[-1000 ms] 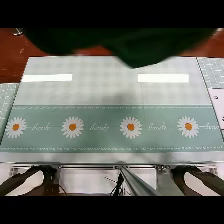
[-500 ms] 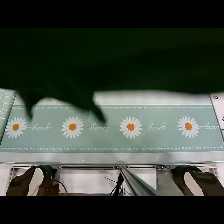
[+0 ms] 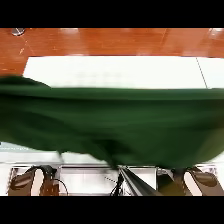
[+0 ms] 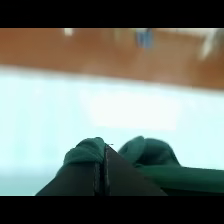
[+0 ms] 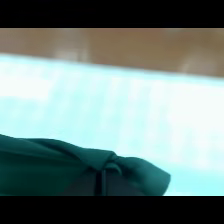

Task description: Fold the shirts.

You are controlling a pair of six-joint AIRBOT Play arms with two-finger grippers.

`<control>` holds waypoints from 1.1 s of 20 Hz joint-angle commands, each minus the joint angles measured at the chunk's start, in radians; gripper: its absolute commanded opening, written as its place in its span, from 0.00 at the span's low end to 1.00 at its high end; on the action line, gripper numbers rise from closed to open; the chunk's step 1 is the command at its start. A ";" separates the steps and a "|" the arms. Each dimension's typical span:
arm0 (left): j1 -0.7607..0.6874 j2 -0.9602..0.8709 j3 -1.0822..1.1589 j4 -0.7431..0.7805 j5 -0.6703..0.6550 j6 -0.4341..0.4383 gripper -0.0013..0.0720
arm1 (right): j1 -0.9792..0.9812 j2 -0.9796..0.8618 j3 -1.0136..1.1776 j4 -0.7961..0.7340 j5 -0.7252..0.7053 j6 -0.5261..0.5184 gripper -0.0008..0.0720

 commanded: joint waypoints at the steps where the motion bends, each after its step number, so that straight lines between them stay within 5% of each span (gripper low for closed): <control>1: -0.056 -0.021 -0.359 -0.021 0.038 0.021 0.06 | 0.000 0.009 -0.344 -0.003 -0.174 -0.026 0.04; 5: -0.191 -0.241 -0.606 -0.259 0.371 0.184 0.06 | 0.000 -0.212 -0.563 -0.002 -0.484 -0.041 0.04; 9: -0.372 -0.593 -0.484 -0.313 0.668 0.264 0.06 | 0.000 -0.564 -0.460 0.092 -0.613 -0.042 0.04; 16: -0.439 -1.093 -0.045 -0.331 0.675 0.254 0.07 | -0.001 -0.971 -0.257 0.307 -0.665 -0.030 0.04; 17: -0.439 -1.119 -0.005 -0.336 0.667 0.255 0.16 | -0.002 -0.992 -0.256 0.324 -0.667 -0.030 0.04; 18: -0.438 -1.132 0.025 -0.335 0.650 0.256 0.55 | -0.008 -1.007 -0.256 0.326 -0.665 -0.027 0.07; 19: -0.432 -1.135 0.050 -0.323 0.616 0.255 0.96 | -0.021 -1.013 -0.256 0.327 -0.658 -0.020 0.37; 20: -0.411 -1.133 0.086 -0.268 0.548 0.267 0.98 | -0.043 -1.013 -0.255 0.326 -0.629 -0.023 0.86; 22: -0.330 -1.133 0.185 -0.080 0.341 0.214 0.97 | -0.116 -1.011 -0.215 0.298 -0.468 -0.065 0.86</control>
